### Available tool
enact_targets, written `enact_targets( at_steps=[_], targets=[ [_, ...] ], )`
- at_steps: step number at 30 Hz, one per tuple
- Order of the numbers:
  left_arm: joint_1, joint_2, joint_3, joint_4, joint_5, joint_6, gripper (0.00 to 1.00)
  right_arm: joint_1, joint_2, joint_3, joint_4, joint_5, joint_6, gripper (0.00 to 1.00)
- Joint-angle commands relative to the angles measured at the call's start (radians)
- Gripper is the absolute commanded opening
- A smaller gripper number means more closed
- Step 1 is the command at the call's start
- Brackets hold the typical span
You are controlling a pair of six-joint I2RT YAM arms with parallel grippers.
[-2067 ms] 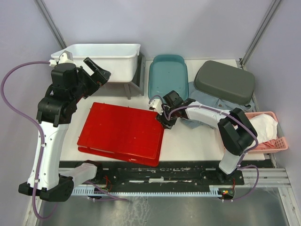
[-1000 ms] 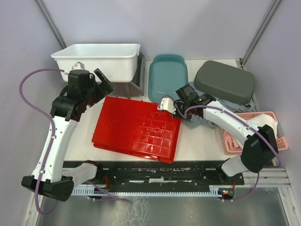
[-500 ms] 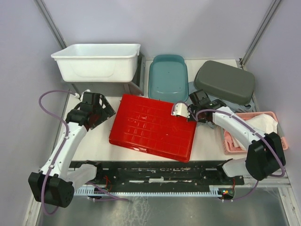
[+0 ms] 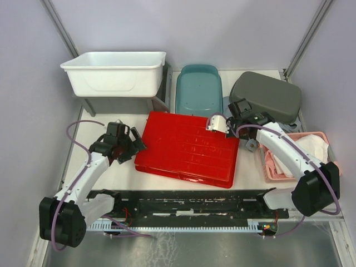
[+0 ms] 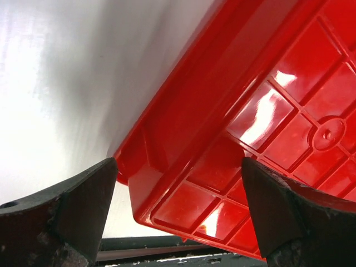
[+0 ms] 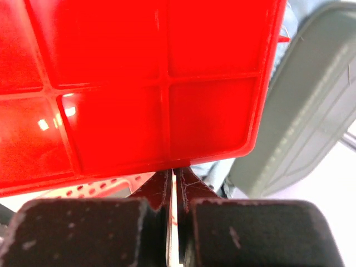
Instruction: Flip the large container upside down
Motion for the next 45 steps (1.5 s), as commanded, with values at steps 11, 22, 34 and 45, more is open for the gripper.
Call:
enact_targets(
  at_steps=[11,22,34,45],
  targets=[
    [-0.325,0.052,0.024,0.157,0.164,-0.077,1.0,-0.103,-0.012,0.037,0.167,0.222,-0.055,0.1],
    [-0.316,0.077,0.341,-0.171,-0.094,0.078,0.99,-0.094,-0.013,0.258,0.164,0.258,0.095,0.99],
    [-0.126,0.145,0.808,-0.387,-0.209,0.14,0.99,-0.073,-0.026,0.523,0.257,-0.268,1.022,0.99],
    [0.013,0.339,1.221,-0.402,-0.207,0.057,0.99,-0.012,0.056,0.477,0.253,-0.322,1.384,0.99]
  ],
)
